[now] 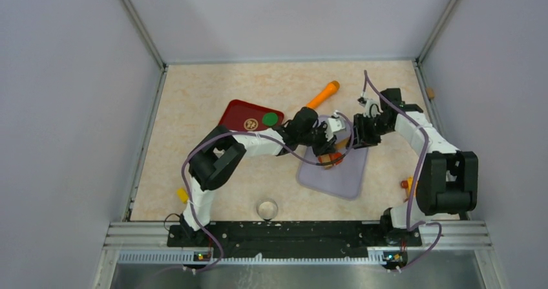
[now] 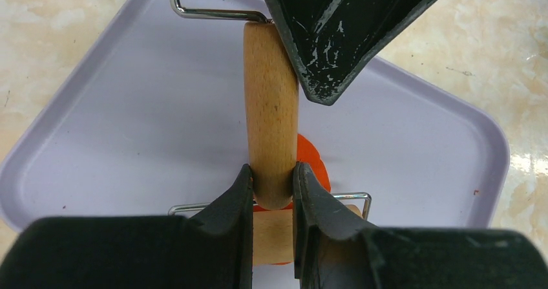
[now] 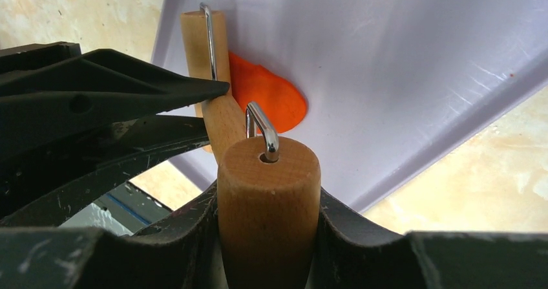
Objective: Roll out the dumpling wrappers from the dough
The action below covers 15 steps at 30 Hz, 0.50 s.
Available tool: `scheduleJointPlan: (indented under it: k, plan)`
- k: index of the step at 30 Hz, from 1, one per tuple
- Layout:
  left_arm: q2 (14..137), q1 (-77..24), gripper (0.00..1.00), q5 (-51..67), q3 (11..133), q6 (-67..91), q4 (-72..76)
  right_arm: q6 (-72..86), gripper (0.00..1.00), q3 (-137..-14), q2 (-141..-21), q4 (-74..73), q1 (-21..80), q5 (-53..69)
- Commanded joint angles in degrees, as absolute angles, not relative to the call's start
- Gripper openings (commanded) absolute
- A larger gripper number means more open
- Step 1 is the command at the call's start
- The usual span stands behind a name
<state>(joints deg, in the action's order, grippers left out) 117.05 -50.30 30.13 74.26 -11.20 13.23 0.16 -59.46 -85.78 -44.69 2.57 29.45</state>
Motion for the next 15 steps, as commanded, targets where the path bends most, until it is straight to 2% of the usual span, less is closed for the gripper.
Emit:
scheduleJointPlan:
  k: [1, 15]
  plan:
    - [116.83, -50.68, 0.0, 27.86, 70.88, -12.29, 8.62, -0.44, 0.0, -57.12, -88.1, -42.0, 6.81, 25.46]
    - [110.38, -48.68, 0.0, 28.74, 71.83, -16.45, 1.33, 3.66, 0.0, -61.95, -87.36, -42.23, 9.25, 33.51]
